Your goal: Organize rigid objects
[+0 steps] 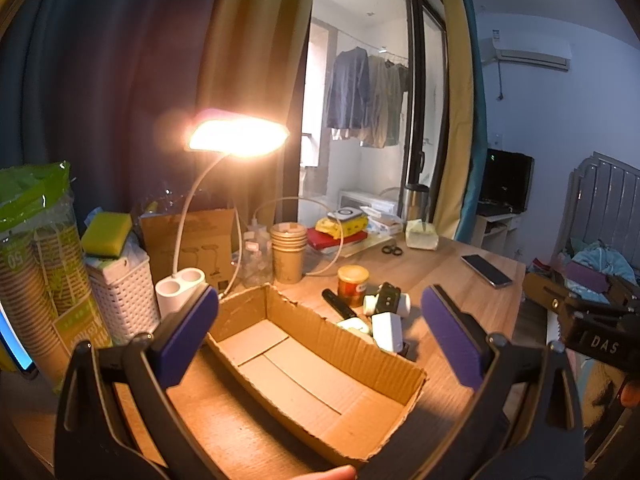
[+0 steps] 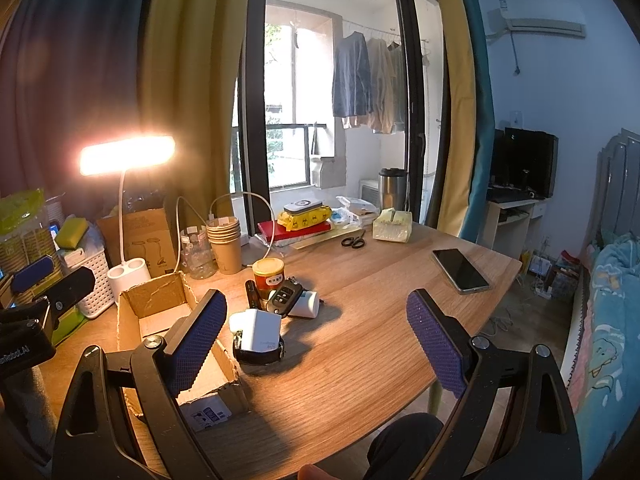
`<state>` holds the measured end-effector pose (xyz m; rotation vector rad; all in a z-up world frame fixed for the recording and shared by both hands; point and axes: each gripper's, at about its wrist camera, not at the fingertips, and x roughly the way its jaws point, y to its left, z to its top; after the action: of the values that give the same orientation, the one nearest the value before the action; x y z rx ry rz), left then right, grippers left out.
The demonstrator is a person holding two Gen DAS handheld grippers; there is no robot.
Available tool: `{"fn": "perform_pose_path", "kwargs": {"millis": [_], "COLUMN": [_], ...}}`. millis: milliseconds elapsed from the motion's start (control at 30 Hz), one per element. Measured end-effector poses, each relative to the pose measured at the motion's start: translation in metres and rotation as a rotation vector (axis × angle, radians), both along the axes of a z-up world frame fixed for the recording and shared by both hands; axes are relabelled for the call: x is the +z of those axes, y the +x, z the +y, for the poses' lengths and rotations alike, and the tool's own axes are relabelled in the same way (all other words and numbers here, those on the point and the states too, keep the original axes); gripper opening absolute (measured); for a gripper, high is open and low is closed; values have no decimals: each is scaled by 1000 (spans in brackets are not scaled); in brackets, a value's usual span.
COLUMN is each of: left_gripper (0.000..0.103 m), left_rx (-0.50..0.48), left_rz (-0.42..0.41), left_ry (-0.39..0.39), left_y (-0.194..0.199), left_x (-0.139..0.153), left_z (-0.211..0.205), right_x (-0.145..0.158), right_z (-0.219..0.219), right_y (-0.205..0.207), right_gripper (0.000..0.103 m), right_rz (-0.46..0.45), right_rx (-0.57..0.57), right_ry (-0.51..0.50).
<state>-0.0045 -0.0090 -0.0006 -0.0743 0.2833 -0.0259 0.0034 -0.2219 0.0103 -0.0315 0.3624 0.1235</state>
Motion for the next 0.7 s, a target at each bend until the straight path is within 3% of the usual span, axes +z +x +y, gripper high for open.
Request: {"fn": "perform_pose_path", "kwargs": {"millis": [700], "left_gripper": [102], "left_rx": [1], "left_rz": [1], "left_ry": [-6], "left_y": [-1], "left_x": [-1], "left_z": [-1], "right_x": [-1], "right_z": [-1], "right_y": [0], "right_gripper": [93], "right_rz": [6], "right_rx": [0], "right_ry": [0]}}
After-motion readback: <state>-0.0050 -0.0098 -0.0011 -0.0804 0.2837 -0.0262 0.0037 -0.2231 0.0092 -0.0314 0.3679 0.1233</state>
